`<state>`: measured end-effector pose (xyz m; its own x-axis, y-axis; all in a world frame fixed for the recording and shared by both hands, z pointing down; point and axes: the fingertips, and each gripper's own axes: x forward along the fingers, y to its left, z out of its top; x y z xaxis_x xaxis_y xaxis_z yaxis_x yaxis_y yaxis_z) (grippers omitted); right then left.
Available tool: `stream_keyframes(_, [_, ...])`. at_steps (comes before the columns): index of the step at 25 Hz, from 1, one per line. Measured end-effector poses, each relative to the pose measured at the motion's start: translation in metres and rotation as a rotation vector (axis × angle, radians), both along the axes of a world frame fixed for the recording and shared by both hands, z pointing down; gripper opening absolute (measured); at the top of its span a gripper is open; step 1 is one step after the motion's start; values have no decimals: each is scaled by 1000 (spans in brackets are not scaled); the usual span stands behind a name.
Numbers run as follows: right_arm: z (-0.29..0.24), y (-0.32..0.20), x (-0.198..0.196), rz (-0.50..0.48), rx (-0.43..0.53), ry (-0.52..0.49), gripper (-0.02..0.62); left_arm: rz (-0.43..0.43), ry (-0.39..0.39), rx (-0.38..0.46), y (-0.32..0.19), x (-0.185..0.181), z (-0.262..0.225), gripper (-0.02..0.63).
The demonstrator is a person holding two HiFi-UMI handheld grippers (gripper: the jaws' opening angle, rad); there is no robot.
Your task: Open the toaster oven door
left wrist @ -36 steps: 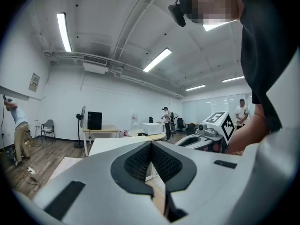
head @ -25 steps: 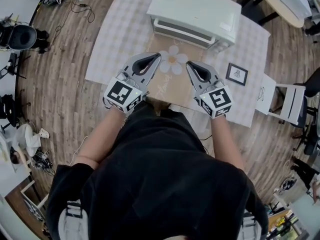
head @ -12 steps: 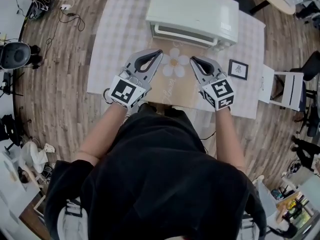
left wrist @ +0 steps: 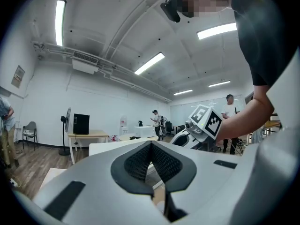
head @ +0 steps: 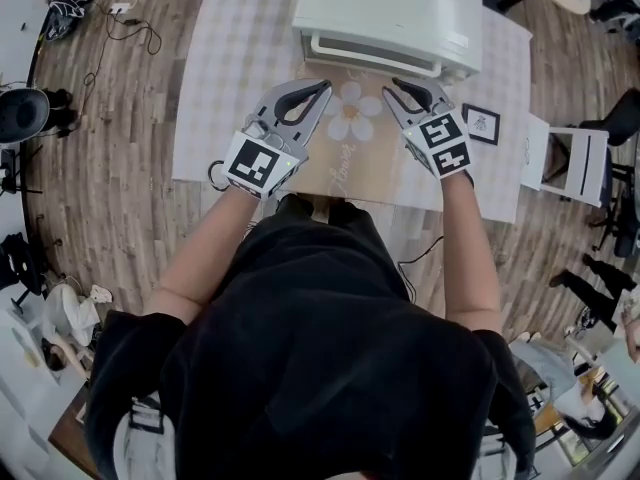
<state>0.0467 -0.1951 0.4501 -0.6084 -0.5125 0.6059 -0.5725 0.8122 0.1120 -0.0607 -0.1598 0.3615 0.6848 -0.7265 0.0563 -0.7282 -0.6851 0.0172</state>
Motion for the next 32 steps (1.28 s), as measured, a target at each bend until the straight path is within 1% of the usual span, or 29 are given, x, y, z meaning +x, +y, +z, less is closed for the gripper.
stream_keyframes(2, [8, -7, 2, -10, 7, 47, 104, 1, -10, 4, 0, 1, 5, 12])
stream_keyframes(4, [15, -13, 4, -18, 13, 89, 110, 2, -5, -15, 2, 3, 8, 12])
stream_keyframes(7, [24, -23, 5, -35, 19, 149, 120, 13, -2, 10, 3, 5, 8, 12])
stream_keyframes(12, [39, -37, 8, -79, 24, 280, 135, 14, 1, 13, 6, 5, 5, 12])
stream_keyframes(16, [47, -46, 3, -115, 35, 342, 141, 3, 7, 14, 8, 5, 6, 12])
stream_keyframes(23, [69, -56, 0, -184, 35, 510, 140, 13, 10, 16, 16, 5, 3, 14])
stream_keyframes(28, [76, -61, 0, -212, 53, 592, 132, 11, 10, 8, 22, -1, 4, 12])
stream_keyframes(32, [82, -62, -1, -249, 57, 646, 110, 4, 8, 14, 23, -6, 7, 12])
